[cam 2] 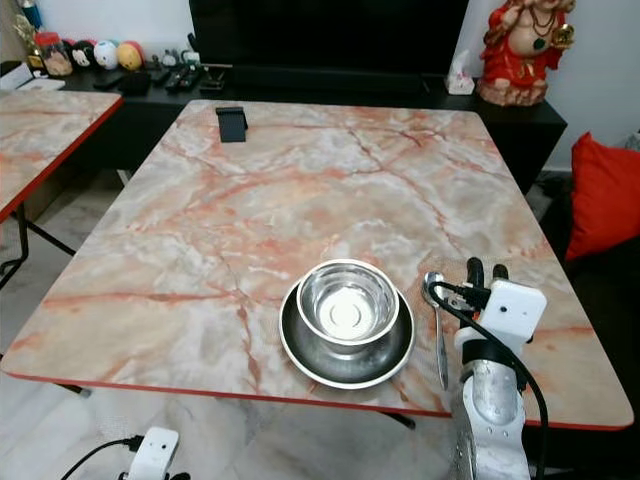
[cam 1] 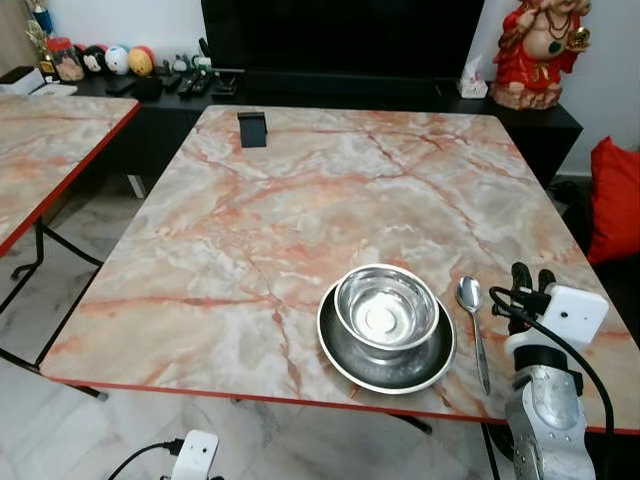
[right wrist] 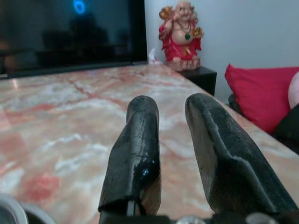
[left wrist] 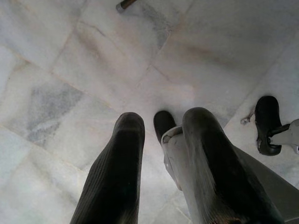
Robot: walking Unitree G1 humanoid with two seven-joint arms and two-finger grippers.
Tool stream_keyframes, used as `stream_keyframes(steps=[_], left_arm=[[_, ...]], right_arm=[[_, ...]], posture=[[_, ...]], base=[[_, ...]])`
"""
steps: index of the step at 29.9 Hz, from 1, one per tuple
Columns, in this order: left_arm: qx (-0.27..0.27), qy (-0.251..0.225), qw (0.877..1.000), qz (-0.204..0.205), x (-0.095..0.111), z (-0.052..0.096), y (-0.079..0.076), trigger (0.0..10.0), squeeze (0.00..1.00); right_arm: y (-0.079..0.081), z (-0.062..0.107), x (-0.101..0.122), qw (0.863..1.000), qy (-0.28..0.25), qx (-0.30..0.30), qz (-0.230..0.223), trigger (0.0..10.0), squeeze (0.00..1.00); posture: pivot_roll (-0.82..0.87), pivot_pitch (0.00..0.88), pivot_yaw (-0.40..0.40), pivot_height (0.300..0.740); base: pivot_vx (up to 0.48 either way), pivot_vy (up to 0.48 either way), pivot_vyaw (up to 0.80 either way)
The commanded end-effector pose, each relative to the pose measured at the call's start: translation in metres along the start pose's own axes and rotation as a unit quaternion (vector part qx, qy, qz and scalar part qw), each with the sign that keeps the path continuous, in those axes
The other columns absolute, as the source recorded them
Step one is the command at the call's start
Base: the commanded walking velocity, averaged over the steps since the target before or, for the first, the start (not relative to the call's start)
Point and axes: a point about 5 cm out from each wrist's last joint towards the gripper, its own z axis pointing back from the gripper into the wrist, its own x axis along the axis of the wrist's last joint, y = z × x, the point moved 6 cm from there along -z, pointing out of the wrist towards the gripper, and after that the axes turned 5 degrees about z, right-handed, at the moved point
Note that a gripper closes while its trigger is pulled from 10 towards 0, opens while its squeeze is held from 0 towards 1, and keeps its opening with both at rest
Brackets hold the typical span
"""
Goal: Setting the table
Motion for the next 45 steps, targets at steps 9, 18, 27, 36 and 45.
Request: stream_keyframes(steps=[9, 18, 27, 36, 45], left_arm=[[-0.001, 0.009, 1.0, 0.008, -0.008, 0.001, 0.001, 10.0, 0.0], [0.001, 0.009, 1.0, 0.01, -0.008, 0.001, 0.002, 10.0, 0.0], [-0.002, 0.009, 1.0, 0.006, -0.007, 0.001, 0.001, 10.0, 0.0], [-0.003, 0.007, 1.0, 0.004, -0.006, 0.001, 0.001, 10.0, 0.0], [-0.004, 0.007, 1.0, 0.004, -0.005, 0.001, 0.001, 10.0, 0.0]], right_arm=[[0.007, -0.007, 0.018, 0.999, -0.039, 0.003, -0.009, 10.0, 0.0], [0.015, -0.013, 0.024, 0.999, -0.049, 0.01, -0.013, 10.0, 0.0], [0.014, -0.018, 0.027, 0.998, -0.057, 0.007, -0.011, 10.0, 0.0], [0.015, -0.02, 0.028, 0.998, -0.059, 0.008, -0.013, 10.0, 0.0], [0.021, -0.021, 0.028, 0.998, -0.061, 0.013, -0.018, 10.0, 0.0]], posture=[[0.0, 0.0, -0.012, 0.74], [0.01, 0.0, -0.016, 0.74], [0.01, 0.0, -0.015, 0.74], [0.01, 0.0, -0.013, 0.74], [0.01, 0.0, -0.011, 0.74]], base=[[0.0, 0.0, 0.0], [0.0, 0.117, 0.0], [0.0, 0.277, 0.0], [0.0, 0.282, 0.0], [0.0, 0.31, 0.0]])
